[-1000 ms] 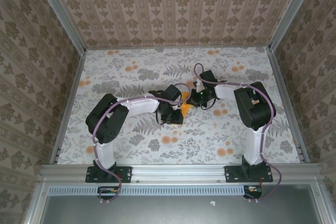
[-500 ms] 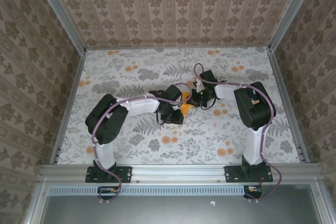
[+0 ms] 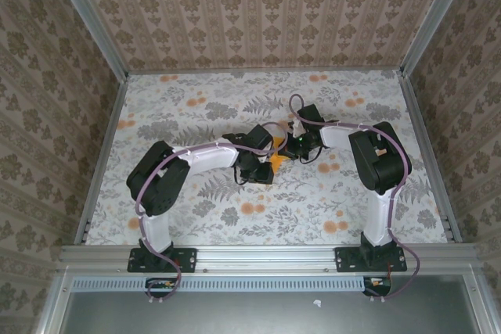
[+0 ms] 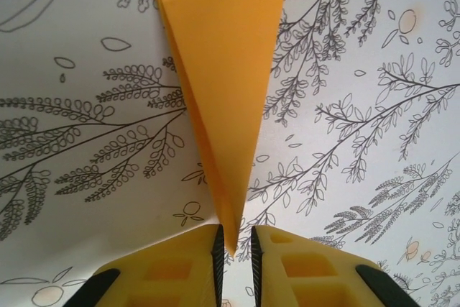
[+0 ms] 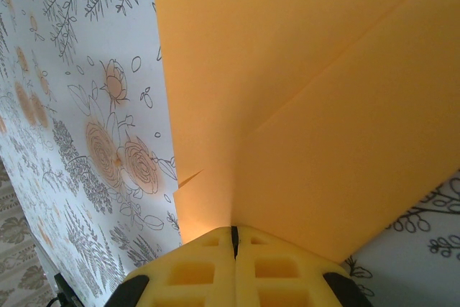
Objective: Fold a paper plane with a square sheet of paper (fold left side to right side)
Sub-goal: Fold the wing for the fifth time at the center of the table.
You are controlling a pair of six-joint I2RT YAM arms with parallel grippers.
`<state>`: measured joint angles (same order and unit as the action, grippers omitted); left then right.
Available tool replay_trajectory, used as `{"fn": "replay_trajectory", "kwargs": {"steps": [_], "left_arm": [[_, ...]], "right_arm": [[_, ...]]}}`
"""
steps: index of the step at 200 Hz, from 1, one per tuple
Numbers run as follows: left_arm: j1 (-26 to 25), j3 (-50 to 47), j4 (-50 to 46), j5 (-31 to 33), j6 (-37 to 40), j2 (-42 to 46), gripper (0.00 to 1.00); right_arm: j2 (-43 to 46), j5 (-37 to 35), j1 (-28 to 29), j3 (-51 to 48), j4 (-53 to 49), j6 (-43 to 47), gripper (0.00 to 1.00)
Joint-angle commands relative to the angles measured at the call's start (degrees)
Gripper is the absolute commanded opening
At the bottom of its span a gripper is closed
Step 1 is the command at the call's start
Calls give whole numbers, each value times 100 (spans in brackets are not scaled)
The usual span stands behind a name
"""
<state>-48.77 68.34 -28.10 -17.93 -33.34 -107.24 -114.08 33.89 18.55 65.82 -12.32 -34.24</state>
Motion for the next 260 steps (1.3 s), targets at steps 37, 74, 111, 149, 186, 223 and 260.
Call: {"fn": "replay_trajectory", "kwargs": {"steps": [37,74,111,149,186,223,260], "left_arm": [[-44,172,-130,1,108,-75,18],[-53,162,-121,9,93,-122,19],[-53,171,-99,-8,96,-173,19],[-62,173,-102,-25,90,-192,19],[-69,185,-83,-44,87,-201,17],[-70,158,-79,-33,74,-227,15],[-70,130,-74,-24,82,-253,12]], "right_arm": [[-227,-486,-17,-56,-589,124,0],[-224,-488,-9,-56,-590,127,0],[-228,-488,-15,-78,-579,128,0],[-228,-489,-15,-81,-578,123,0],[-228,-486,-13,-81,-571,127,0],[-223,-486,-18,-82,-585,125,0],[-226,-496,-17,-78,-588,124,0]]}}
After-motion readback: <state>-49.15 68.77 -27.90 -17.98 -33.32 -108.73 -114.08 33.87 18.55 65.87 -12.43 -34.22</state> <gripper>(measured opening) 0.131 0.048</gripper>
